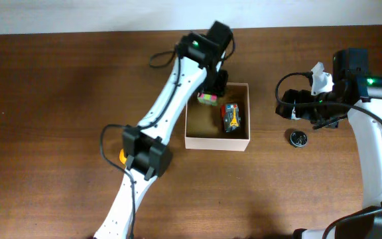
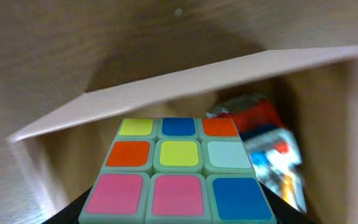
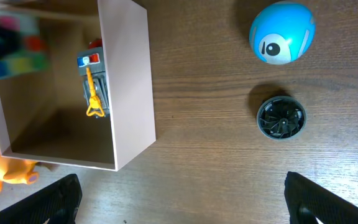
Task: Pack container
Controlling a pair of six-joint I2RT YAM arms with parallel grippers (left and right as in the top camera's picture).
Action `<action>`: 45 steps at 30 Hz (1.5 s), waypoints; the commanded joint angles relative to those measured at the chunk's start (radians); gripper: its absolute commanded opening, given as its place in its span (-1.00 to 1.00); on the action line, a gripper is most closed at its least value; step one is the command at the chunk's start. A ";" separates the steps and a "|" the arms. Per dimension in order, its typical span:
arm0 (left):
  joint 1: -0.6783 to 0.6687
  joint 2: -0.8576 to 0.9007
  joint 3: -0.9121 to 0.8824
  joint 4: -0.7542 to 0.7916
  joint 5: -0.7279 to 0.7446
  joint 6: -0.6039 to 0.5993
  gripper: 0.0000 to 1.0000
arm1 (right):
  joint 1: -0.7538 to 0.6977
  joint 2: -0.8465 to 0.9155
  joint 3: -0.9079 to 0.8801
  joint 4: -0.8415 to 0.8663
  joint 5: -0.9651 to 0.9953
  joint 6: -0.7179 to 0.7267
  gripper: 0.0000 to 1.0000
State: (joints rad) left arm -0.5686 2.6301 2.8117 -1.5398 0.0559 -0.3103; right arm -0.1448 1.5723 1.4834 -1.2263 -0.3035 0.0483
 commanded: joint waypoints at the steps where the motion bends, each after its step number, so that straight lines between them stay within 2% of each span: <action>1: 0.000 0.038 -0.002 -0.002 -0.043 -0.066 -0.52 | -0.008 0.002 0.018 0.002 0.013 -0.007 0.97; 6: 0.000 0.043 -0.002 -0.012 -0.127 -0.091 -0.47 | -0.008 0.002 0.018 0.003 0.013 -0.007 0.97; 11: 0.000 0.043 -0.002 -0.024 -0.142 -0.095 -0.42 | -0.008 0.002 0.018 0.003 0.013 -0.007 0.98; 13: 0.000 0.043 -0.002 -0.024 -0.171 -0.101 -0.30 | -0.008 0.002 0.018 0.003 0.013 -0.007 0.97; 15: 0.000 0.043 -0.002 -0.024 -0.177 -0.101 -0.05 | -0.008 0.002 0.018 0.003 0.013 -0.007 0.97; 18: 0.000 0.043 -0.002 -0.017 -0.177 -0.101 0.12 | -0.008 0.002 0.018 0.003 0.013 -0.007 0.97; 25: 0.000 0.036 0.000 -0.016 -0.177 -0.101 0.28 | -0.008 0.002 0.018 0.003 0.013 -0.007 0.97; 27: 0.000 0.027 0.000 -0.016 -0.177 -0.101 0.55 | -0.008 0.002 0.018 0.003 0.013 -0.007 0.97; 28: 0.000 0.021 0.000 -0.016 -0.177 -0.101 0.99 | -0.008 0.002 0.018 0.003 0.013 -0.007 0.97; 42: 0.000 -0.154 0.000 -0.024 -0.165 -0.097 0.99 | -0.008 0.002 0.018 0.003 0.013 -0.007 0.97; 44: 0.000 -0.181 0.000 -0.024 -0.147 -0.029 1.00 | -0.008 0.002 0.018 0.003 0.013 -0.007 0.97; 45: 0.000 -0.190 0.000 -0.028 -0.129 0.003 0.81 | -0.008 0.002 0.018 0.003 0.013 -0.007 0.97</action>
State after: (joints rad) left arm -0.5694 2.5248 2.8033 -1.5631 -0.1017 -0.3920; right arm -0.1448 1.5723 1.4834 -1.2259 -0.3035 0.0490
